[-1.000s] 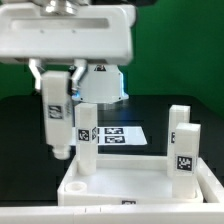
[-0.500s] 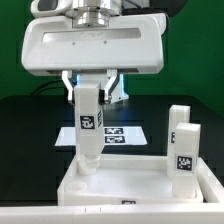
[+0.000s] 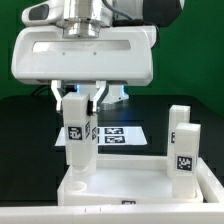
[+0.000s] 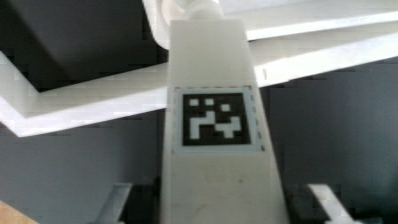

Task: Assemble desk

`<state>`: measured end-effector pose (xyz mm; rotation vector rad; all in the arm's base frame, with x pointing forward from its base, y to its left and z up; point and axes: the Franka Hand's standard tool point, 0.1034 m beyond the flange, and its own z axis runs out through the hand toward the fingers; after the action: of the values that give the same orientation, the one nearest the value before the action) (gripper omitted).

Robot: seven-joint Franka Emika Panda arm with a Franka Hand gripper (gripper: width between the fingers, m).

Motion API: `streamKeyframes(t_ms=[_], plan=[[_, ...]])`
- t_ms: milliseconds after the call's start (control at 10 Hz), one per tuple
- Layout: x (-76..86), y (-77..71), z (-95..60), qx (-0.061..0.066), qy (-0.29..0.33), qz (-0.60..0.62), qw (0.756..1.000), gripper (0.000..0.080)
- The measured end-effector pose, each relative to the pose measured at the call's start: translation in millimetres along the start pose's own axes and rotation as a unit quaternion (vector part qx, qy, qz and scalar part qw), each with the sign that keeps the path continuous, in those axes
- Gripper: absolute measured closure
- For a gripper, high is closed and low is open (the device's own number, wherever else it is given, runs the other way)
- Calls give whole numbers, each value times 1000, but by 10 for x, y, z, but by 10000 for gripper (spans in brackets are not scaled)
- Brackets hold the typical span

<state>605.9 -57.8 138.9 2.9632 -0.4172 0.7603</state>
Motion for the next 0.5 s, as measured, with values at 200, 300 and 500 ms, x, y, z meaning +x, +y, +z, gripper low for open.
streamKeyframes(t_ms=[200, 300, 500], plan=[[-43, 34, 48, -5, -1, 1, 1000, 514], [-81, 7, 93, -6, -1, -2, 1000, 514], [-53, -15, 112, -10, 16, -5, 1000, 514]])
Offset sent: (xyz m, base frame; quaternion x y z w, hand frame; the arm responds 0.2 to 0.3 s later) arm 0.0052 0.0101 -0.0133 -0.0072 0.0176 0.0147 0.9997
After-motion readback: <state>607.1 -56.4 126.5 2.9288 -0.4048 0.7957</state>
